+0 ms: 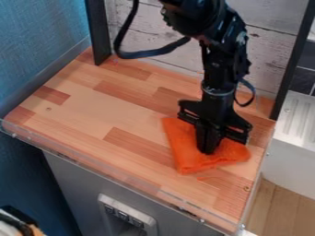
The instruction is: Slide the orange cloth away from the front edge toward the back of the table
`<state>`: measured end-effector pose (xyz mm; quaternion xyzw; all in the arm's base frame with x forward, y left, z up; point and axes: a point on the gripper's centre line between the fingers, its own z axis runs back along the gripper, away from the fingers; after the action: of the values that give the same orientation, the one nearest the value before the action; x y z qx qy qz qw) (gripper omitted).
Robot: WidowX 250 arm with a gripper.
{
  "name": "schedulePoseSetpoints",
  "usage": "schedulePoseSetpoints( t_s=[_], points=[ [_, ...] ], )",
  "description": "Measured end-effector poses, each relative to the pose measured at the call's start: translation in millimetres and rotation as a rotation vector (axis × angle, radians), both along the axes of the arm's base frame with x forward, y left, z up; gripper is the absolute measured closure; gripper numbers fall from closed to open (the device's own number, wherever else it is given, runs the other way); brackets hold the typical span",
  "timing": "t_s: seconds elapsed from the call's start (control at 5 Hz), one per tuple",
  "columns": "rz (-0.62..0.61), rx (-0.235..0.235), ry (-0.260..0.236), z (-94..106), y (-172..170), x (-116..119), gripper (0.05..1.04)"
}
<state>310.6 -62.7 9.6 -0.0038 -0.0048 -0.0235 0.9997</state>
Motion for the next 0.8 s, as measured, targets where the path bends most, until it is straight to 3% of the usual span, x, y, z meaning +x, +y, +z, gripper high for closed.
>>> schedulePoseSetpoints(
  t_s=[0.2,0.4,0.6,0.8],
  points=[
    [0.014,0.001,0.017,0.7,7.6,8.1,0.993],
    [0.026,0.001,0.026,9.7,13.6,14.8,0.84],
    [0.034,0.005,0.062,17.9,29.6,11.0,0.591],
    [0.042,0.001,0.047,42.3,56.0,8.8,0.3]
  ],
)
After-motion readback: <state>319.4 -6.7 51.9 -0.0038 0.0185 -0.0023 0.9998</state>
